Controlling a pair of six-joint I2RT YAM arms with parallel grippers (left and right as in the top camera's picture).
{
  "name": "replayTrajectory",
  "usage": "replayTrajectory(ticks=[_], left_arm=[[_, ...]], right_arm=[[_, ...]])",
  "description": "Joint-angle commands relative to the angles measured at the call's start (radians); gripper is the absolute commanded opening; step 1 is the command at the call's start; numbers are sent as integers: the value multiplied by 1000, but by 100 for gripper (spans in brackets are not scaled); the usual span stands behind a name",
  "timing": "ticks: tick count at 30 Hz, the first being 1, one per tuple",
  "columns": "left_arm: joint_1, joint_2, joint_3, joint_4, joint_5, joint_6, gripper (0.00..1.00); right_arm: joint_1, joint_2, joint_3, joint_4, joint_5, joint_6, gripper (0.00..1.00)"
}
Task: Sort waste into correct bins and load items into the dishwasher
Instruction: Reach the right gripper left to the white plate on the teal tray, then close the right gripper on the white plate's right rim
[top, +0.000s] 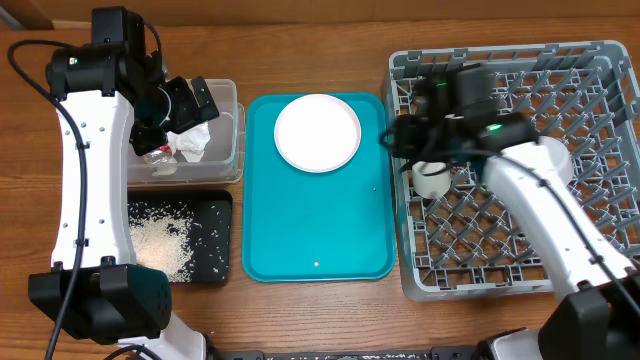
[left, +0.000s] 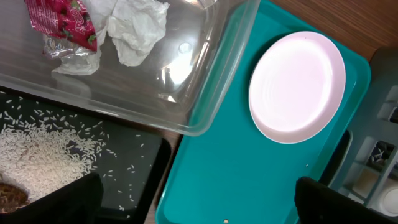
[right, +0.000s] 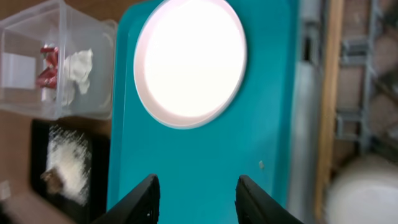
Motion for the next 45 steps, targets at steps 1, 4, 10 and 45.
replayTrajectory(ticks=[1, 4, 10, 45], left_arm=[[-1, 2, 23, 1, 11, -14, 100], [-1, 2, 23, 1, 11, -14, 100], [-1, 2, 23, 1, 11, -14, 100], [-1, 2, 23, 1, 11, -14, 100]], right_arm=[[108, 10, 0, 68, 270, 78, 42], [193, 43, 0, 170, 417, 89, 42], [277, 162, 0, 321, 672, 92, 44], [253, 486, 0, 501, 640, 92, 42]])
